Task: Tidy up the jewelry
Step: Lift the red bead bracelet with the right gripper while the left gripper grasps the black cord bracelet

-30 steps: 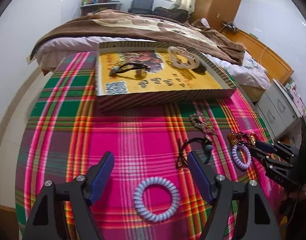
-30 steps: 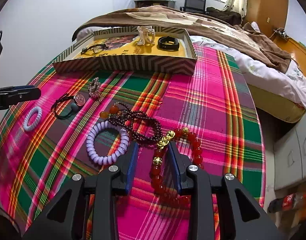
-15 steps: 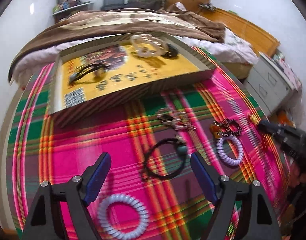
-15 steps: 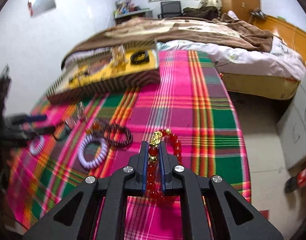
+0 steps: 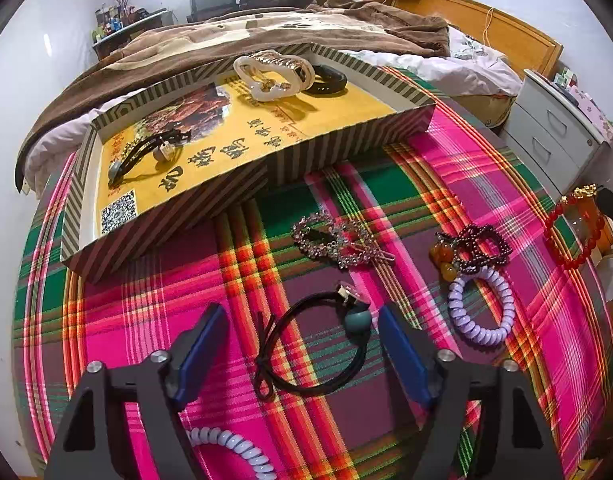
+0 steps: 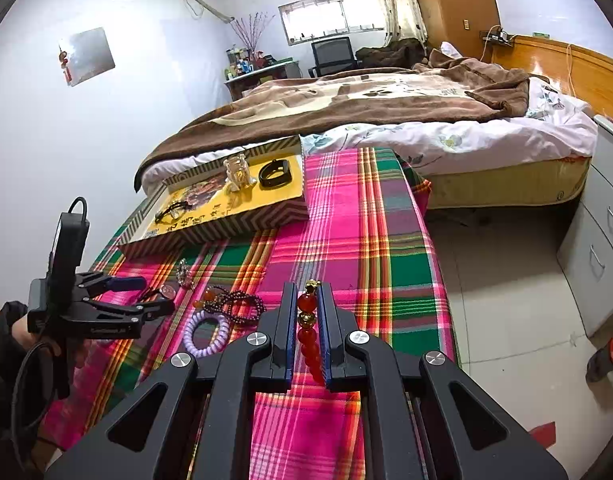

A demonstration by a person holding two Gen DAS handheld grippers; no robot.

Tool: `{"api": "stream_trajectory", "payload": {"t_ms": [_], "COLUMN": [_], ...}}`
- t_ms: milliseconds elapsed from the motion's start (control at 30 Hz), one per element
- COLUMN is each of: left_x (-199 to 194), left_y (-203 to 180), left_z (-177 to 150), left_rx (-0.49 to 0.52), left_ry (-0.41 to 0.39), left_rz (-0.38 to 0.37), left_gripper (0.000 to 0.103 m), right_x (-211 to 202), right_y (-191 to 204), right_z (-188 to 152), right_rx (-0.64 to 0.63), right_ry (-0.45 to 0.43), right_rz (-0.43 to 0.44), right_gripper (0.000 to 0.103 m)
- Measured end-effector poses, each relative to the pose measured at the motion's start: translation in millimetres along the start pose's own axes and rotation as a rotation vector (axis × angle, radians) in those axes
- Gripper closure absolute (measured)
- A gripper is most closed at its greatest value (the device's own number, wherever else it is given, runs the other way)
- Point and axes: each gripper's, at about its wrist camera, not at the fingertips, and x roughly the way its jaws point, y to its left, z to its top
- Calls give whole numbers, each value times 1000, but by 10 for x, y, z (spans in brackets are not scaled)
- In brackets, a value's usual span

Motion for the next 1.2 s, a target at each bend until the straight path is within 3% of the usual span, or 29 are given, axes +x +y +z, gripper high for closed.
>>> {"api": "stream_trajectory", "payload": {"t_ms": [267,700,967,1200], "left_x": [-43,-450,-689,-686], "left_y": [-23,273,485,670], "left_z": [38,135,413,763], "left_rx": [11,-75,-103,-118], "left_ry": [-20,-132,-190,-215], "left_rz": [-6,-41,-47,-63], "left_gripper": [90,90,90,90], "right_x": [-48,-162,-124,225], "right_y": [-1,68,243,396], "right_z": [-7,145,511,893], "right_rx": [-1,-23,-66,-84], "right_ry": [-12,-45,-71,-65], "right_rz": [6,-4,31,54], "right_gripper": [93,93,93,93]}}
